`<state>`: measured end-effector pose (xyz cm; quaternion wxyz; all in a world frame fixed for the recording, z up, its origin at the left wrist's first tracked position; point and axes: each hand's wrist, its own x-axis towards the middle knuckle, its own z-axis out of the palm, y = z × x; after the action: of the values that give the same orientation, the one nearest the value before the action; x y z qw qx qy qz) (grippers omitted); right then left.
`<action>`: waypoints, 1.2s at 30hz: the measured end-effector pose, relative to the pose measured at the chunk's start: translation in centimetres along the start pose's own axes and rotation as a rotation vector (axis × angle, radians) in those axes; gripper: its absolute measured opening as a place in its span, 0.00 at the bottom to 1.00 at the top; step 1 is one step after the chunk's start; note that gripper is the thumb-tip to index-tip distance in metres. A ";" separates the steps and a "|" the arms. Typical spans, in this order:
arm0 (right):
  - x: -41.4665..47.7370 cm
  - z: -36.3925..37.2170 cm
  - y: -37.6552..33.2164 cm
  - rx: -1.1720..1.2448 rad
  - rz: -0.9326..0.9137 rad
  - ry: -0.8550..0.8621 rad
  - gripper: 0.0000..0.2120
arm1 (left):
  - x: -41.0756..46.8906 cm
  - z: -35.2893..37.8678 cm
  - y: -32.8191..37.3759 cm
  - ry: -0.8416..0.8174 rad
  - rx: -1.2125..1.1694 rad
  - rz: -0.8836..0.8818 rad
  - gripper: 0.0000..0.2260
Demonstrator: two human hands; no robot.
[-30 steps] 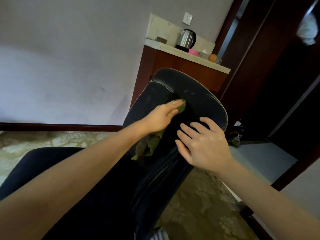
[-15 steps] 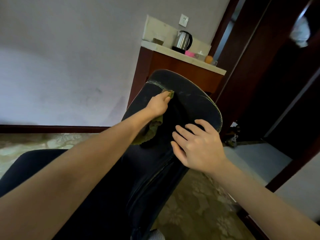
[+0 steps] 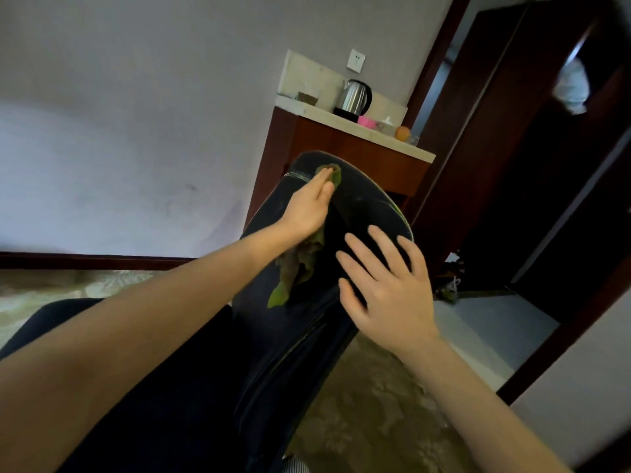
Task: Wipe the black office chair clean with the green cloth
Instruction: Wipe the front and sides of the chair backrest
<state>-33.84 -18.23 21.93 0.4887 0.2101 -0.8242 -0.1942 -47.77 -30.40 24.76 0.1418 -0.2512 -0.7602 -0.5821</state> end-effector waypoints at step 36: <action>-0.5 2.0 0.4 0.117 0.086 0.128 0.20 | -1.0 3.6 0.3 -0.284 -0.068 0.283 0.18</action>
<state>-35.44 -17.39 20.87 0.5349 0.2149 -0.8096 -0.1106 -46.47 -27.15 23.45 0.1047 -0.4398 -0.7096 -0.5405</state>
